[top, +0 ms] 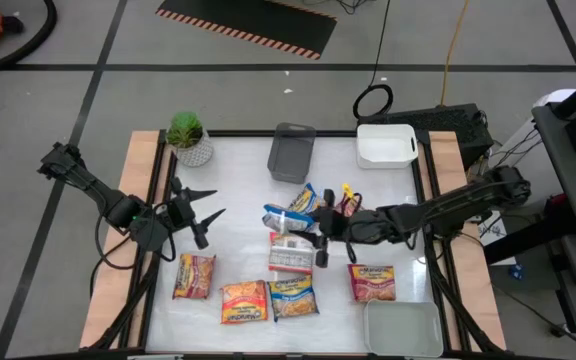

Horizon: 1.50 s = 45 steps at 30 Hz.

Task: Sort Maruchan noodles
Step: Put the top left blue noodle pack into the white bin

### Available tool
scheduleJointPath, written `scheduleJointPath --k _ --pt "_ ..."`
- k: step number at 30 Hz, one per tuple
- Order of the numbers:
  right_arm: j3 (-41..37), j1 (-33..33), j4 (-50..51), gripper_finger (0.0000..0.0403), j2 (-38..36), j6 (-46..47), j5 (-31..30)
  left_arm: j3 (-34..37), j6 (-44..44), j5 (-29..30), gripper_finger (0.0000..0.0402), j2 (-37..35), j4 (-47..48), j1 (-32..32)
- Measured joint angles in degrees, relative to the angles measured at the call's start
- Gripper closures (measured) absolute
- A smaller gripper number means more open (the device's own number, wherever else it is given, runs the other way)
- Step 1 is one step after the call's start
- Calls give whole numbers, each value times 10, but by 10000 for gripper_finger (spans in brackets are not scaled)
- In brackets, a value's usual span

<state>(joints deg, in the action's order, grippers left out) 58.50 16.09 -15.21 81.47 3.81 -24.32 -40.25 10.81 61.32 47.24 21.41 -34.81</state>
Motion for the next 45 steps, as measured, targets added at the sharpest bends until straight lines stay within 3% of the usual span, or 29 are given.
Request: scheduleJointPath --k 9,15,22,30,41,45 --pt "0 4 46 278 -4 14 -104 0 -6 0 151 0 1 0" --pt "0 -9 78 278 -4 58 -209 0 -12 0 151 0 2 0" --pt "-36 -23 60 278 -4 51 -288 0 -5 0 151 0 5 0" --pt "-79 -84 -21 278 -18 -32 -473 0 -1 1 151 0 21 3" --pt "-184 -188 -45 278 -150 -60 -477 0 40 -3 151 12 25 21" --pt "-255 -230 -103 278 -200 3 -475 0 47 -20 151 32 25 21"
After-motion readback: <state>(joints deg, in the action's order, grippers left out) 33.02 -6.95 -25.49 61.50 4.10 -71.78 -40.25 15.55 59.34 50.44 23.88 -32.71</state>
